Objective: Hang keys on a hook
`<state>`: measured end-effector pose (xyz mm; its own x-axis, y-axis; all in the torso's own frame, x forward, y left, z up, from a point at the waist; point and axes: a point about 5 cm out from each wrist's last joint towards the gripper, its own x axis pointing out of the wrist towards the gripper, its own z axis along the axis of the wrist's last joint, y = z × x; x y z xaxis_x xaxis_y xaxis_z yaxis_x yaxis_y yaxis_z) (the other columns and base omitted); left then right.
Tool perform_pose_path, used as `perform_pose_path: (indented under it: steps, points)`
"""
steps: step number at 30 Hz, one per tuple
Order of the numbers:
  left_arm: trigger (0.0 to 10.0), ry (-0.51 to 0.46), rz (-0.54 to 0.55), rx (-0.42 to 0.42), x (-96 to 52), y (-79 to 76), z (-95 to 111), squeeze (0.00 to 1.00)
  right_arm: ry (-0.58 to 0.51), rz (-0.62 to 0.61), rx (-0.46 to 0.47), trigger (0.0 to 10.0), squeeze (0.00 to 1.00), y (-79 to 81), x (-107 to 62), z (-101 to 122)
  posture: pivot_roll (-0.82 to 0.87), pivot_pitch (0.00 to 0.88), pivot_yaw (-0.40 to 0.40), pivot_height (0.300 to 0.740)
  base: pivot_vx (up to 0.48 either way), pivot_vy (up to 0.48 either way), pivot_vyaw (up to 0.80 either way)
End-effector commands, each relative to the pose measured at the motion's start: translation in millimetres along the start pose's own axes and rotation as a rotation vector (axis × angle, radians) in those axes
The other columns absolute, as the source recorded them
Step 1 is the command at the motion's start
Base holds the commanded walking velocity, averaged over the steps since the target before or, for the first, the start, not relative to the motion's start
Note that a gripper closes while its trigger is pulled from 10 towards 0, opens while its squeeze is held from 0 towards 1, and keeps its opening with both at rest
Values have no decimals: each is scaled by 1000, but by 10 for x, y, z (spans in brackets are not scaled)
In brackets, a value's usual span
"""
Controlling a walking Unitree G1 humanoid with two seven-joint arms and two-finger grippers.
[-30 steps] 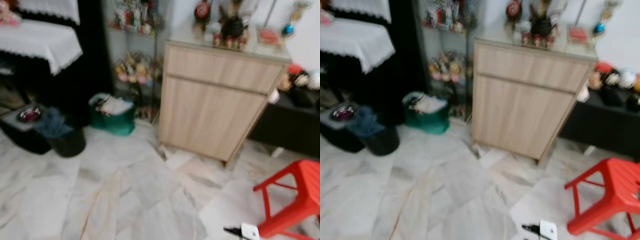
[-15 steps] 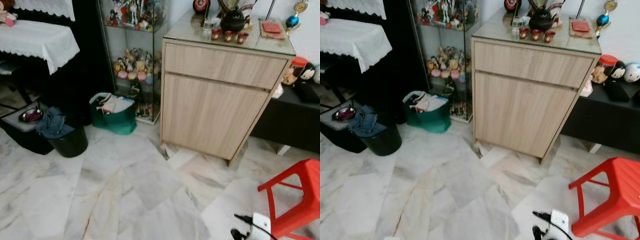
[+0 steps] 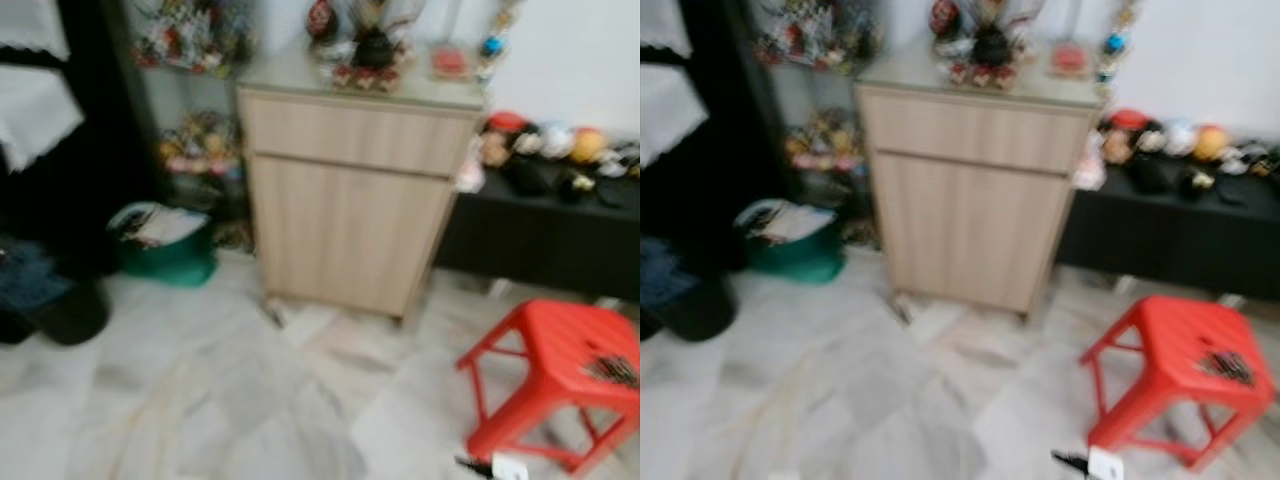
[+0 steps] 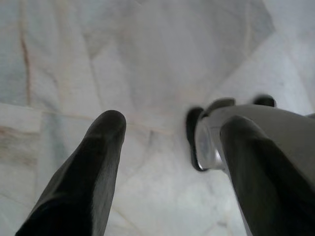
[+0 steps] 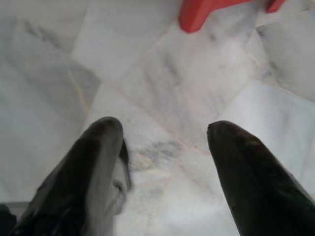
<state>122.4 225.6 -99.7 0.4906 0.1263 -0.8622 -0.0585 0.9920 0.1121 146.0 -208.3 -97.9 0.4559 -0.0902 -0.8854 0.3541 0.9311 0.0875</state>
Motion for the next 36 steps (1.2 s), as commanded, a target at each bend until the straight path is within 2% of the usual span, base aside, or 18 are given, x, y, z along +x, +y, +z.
perform_pose_path:
  steps: [1,16,29,32,34,36]
  points:
    - [10000,12,-6,-14,-2,-33,-30,0,-34,-4,-3,10000,0,-16,5,102,21,0,-55,740,0,-364,0]
    - [10000,-5,7,-20,20,8,75,0,-62,-5,49,10000,0,10,11,162,6,0,-36,740,0,-365,0]
    - [10000,-25,8,-71,30,1,128,0,-88,-8,87,10000,0,-7,10,214,-2,0,-41,740,0,0,0]
    - [10000,-23,2,-62,32,-10,134,0,-94,-8,93,10000,0,-12,9,223,-8,0,-36,740,0,0,0]
    - [10000,-25,-6,-36,34,-19,143,0,-105,-4,101,10000,0,1,10,243,-9,0,-38,740,0,0,0]
    - [10000,-32,-1,-32,34,-16,152,0,-128,16,91,10000,0,129,24,336,-3,0,-42,740,0,-159,0]
